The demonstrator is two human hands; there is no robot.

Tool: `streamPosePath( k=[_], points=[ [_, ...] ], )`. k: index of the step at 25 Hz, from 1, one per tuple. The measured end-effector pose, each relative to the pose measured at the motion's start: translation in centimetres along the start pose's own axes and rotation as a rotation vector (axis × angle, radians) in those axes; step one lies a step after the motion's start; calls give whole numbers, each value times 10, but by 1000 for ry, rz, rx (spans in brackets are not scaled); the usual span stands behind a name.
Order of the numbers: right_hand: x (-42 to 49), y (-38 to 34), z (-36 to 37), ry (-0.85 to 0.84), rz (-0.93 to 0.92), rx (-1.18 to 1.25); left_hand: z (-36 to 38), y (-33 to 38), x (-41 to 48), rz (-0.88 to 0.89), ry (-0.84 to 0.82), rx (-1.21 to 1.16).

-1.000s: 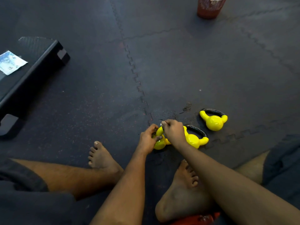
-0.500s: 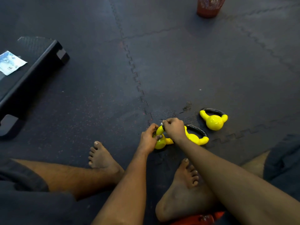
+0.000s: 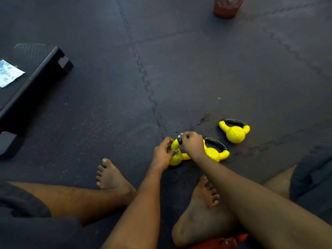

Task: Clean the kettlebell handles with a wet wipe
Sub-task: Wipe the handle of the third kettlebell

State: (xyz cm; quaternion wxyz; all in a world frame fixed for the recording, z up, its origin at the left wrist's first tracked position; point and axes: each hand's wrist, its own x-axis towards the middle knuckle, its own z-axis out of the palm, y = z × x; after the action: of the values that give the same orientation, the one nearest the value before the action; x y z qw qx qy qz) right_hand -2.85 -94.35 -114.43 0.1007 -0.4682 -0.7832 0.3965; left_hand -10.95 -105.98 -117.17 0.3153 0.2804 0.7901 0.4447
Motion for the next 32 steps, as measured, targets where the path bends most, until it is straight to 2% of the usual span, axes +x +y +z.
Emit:
streamPosePath(
  k=[2,4,7,11,17,19,26,32],
  points=[
    [-27,12,8,141,-139,201,2,2,-2,8,-9,-24],
    [-35,24,12,181,-243,284,1,4,-4,15,-9,-23],
    [-18,29,4,89,-87,291,0,1,0,24,-27,-1],
    [-8,33,-7,73,151,176,1,-3,2,34,-31,13],
    [-24,15,2,146,1,201,5,-7,2,46,-40,1],
    [-19,19,-2,85,30,236,4,-7,2,54,-43,-17],
    [-14,14,-25,-236,411,419,1,-14,0,105,-111,-36],
    [-24,-6,-5,-359,314,562,-17,-27,1,62,-48,-129]
  ],
)
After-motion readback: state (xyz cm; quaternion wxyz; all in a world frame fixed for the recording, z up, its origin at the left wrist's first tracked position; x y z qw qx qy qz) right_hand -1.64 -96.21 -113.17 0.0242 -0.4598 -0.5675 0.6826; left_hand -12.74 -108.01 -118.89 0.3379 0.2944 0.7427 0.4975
